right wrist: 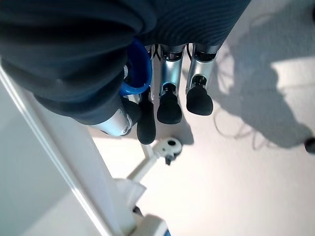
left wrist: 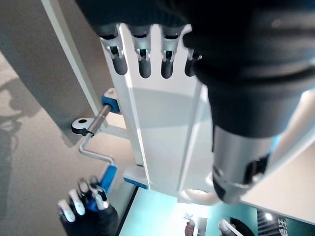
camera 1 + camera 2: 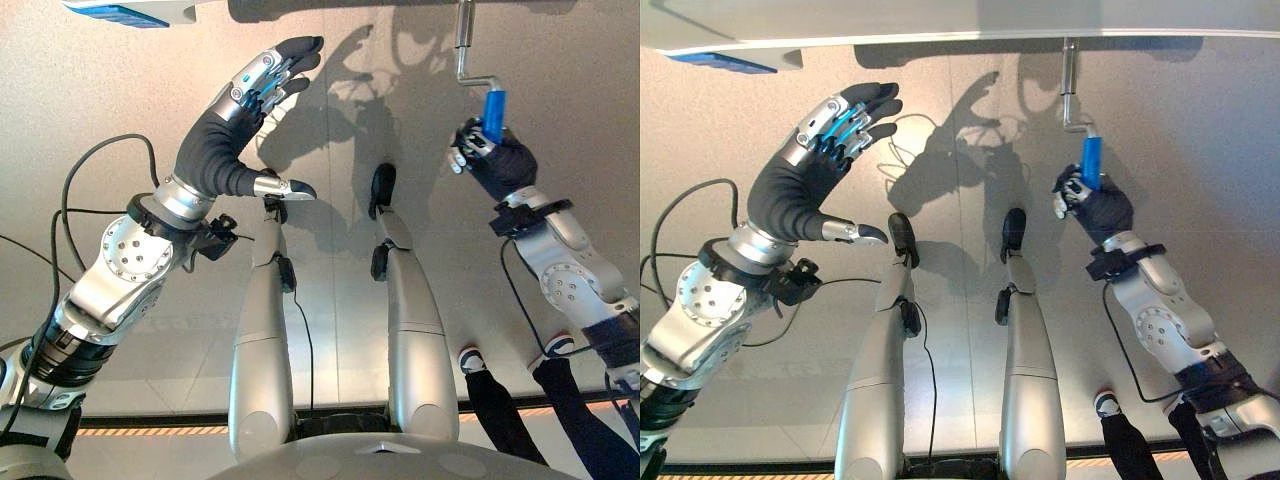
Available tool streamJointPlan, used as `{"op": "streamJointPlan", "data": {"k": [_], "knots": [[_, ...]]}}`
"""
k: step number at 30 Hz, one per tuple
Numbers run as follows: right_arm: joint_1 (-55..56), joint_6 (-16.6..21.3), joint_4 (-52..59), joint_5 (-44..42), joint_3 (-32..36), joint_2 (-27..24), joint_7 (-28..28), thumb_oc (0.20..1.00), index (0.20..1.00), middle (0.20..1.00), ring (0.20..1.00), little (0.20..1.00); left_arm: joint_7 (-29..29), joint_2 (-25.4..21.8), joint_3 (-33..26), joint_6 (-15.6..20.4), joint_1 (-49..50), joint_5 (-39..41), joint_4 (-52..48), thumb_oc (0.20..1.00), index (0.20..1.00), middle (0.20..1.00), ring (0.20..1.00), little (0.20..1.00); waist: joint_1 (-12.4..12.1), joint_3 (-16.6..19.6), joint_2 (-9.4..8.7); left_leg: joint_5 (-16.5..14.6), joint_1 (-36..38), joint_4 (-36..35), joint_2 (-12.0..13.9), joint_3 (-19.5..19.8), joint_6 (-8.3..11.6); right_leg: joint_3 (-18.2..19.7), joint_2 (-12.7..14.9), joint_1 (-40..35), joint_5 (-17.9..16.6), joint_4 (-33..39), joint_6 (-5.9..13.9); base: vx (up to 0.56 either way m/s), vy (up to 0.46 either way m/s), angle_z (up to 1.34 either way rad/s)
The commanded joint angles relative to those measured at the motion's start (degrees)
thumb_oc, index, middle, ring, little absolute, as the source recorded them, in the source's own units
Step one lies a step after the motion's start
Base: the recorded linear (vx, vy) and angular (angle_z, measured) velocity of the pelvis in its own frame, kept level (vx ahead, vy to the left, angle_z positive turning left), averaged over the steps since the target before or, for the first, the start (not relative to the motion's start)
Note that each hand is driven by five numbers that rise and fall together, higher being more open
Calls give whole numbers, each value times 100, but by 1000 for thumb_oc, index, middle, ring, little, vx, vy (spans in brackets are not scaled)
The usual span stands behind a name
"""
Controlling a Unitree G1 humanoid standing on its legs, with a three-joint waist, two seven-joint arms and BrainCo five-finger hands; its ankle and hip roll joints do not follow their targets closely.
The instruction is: Raise the hospital bed
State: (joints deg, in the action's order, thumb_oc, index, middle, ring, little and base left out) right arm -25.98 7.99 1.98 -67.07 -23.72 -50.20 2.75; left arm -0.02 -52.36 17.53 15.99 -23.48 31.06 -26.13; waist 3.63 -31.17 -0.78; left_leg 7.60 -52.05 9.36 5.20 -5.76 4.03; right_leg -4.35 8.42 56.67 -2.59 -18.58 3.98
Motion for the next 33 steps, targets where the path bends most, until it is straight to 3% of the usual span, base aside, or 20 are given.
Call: {"op": "streamJointPlan", "data": {"k": [1,6,10,13,15,17,22,23,24,26,28,33], "knots": [[-619,341,910,390,-523,104,840,200,200,200,200,200,20,106,112,327,-50,-62,-236,1000,1000,1000,1000,1000,-122,138,-58,-508,184,348,44,29,153,-154,-143,-347,0,122,420,0,0,0],[-1739,111,-248,696,-1395,652,537,200,200,200,200,200,82,385,380,298,-243,-41,-83,1000,1000,1000,1000,1000,-313,138,45,-478,226,278,9,61,150,-199,-102,-394,5,142,412,0,0,0],[-2064,12,-774,862,-1562,904,449,200,200,200,200,200,103,481,408,289,-248,-28,-74,1000,1000,1000,1000,1000,-372,138,87,-477,232,265,4,74,147,-219,-87,-400,12,137,410,6,6,2],[-2777,-122,-2117,1332,-1795,1445,195,200,200,200,200,200,64,655,564,307,-303,116,-109,1000,1000,1000,1000,1000,-550,138,167,-468,244,237,-11,99,147,-257,-64,-435,16,160,412,15,17,7],[-2881,-188,-2506,1481,-1814,1604,112,200,200,200,200,200,57,711,633,292,-341,134,-104,1000,1000,1000,1000,1000,-583,138,187,-471,242,239,-17,95,146,-264,-58,-441,19,159,409,7,17,0],[-3282,-316,-3668,2102,-1809,2158,-127,200,200,200,200,200,75,850,841,242,-504,152,-75,1000,1000,1000,1000,1000,-665,138,247,-479,223,240,-31,114,141,-270,-45,-446,25,163,403,21,43,1],[-3647,-434,-5115,2713,-1595,2686,-396,200,200,200,200,200,126,1019,957,218,-629,184,-37,1000,1000,1000,1000,1000,-715,138,323,-484,184,249,-61,118,116,-276,-40,-409,29,145,389,-11,3,0],[-3726,-416,-5145,2721,-1586,2687,-387,200,200,200,200,200,128,1004,934,220,-683,180,-40,1000,1000,1000,1000,1000,-707,138,313,-316,19,233,-58,66,73,-324,-33,-268,-133,202,338,13,32,3],[-3883,-465,-5862,2992,-1497,2894,-479,200,200,200,200,200,134,1063,1005,231,-697,232,-46,1000,1000,1000,1000,1000,-743,138,359,-490,177,249,-70,117,112,-264,-43,-408,38,156,386,13,31,2],[-4030,-500,-6247,3120,-1421,2920,-536,200,200,200,200,200,145,1091,998,227,-776,250,-58,1000,1000,1000,1000,1000,-745,138,375,-327,27,226,-75,49,65,-304,-36,-277,-119,218,334,-18,23,2],[-4182,-544,-7189,3095,-1060,2955,-694,200,200,200,200,200,154,1219,1110,239,-886,326,-60,1000,1000,1000,1000,1000,-763,138,435,-335,32,218,-90,53,49,-300,-31,-272,-103,212,327,-26,2,0],[-4115,-606,-7918,2902,-552,2650,-761,200,200,200,200,200,114,1289,1267,245,-1058,434,-20,1000,1000,1000,1000,1000,-806,138,550,-363,49,212,-109,53,29,-294,-26,-271,-65,198,336,0,0,0]]}}
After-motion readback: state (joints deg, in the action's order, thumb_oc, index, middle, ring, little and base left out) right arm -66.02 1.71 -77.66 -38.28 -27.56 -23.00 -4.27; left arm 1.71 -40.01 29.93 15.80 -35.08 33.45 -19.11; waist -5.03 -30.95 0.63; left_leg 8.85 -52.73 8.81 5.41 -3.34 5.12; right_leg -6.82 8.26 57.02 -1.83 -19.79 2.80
